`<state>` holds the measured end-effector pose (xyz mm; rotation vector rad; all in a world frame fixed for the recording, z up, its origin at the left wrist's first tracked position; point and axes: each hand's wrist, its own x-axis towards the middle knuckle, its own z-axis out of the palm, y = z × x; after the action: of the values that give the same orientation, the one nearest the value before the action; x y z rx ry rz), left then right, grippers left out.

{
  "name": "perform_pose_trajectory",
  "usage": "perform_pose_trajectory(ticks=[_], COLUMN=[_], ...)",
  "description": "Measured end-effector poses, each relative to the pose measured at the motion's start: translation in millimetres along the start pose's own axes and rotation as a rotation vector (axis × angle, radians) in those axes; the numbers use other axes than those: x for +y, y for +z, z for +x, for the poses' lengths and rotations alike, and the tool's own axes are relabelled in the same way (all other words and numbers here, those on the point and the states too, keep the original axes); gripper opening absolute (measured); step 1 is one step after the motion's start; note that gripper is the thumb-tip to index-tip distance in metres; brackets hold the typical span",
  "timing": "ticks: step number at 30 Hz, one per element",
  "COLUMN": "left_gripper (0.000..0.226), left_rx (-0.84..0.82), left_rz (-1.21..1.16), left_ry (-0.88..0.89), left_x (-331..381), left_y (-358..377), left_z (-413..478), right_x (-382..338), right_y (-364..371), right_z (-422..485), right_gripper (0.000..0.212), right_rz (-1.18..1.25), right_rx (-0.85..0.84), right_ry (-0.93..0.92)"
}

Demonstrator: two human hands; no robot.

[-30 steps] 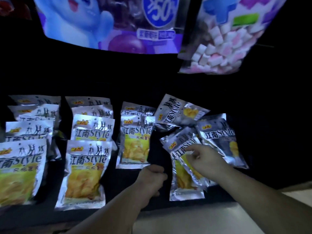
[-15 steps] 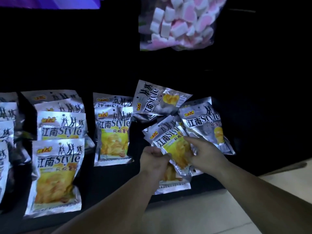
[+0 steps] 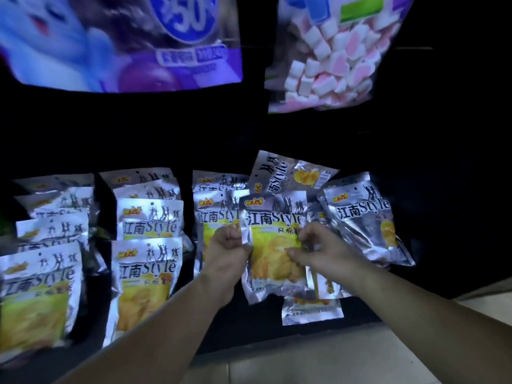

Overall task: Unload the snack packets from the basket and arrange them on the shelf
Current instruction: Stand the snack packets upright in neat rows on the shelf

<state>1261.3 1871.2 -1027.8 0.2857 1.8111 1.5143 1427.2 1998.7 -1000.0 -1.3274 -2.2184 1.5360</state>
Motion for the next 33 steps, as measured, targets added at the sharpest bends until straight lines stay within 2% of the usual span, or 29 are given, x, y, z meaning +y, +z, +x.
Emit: perform_pose_trajectory(ticks=[3, 5, 7, 11, 13, 16, 20, 24, 26, 28, 33], left_gripper=[0.028, 0.027, 0.027, 0.039, 0.049, 0.056, 0.056, 0.065, 0.061, 0.051, 0.027], left_rx=[0.055, 0.095, 0.065, -0.109, -0.139, -0.120, -0.059, -0.033, -0.015, -0.065, -0.128], left_rz=[0.161, 0.327, 0.419, 0.470, 0.489, 0.513, 0.589, 0.564, 0.566, 0.545, 0.505], left_ry=[0.053, 0.077, 0.044, -0.089, -0.129, -0.132, -0.031, -0.006, 0.000, -0.014, -0.013], left_x=[-12, -18, -24, -28, -29, -36, -47, -56, -61, -63, -68], left_y=[-31, -50, -66, -84, -86, -87, -84, -79, -76, -67, -21], left_z=[-3, -5, -1, 10, 13, 14, 7, 0, -1, -3, -14], right_x=[-17, -24, -29, -28, -20, -9, -7, -9, -7, -4, 11], right_y=[38, 67, 93, 124, 130, 131, 130, 117, 106, 94, 49], right_z=[9, 21, 32, 48, 53, 54, 51, 47, 42, 37, 31], right_gripper=[0.036, 0.037, 0.035, 0.032, 0.032, 0.035, 0.034, 0.036, 0.038, 0.034, 0.025], right_rz=[0.018, -0.034, -0.084, -0.218, -0.238, -0.217, -0.125, -0.110, -0.075, -0.084, -0.442], right_rx=[-0.082, -0.064, -0.037, -0.050, -0.061, -0.126, -0.176, -0.207, -0.204, -0.183, 0.008], right_ry=[0.063, 0.049, 0.066, 0.122, 0.156, 0.195, 0.260, 0.242, 0.225, 0.181, -0.025])
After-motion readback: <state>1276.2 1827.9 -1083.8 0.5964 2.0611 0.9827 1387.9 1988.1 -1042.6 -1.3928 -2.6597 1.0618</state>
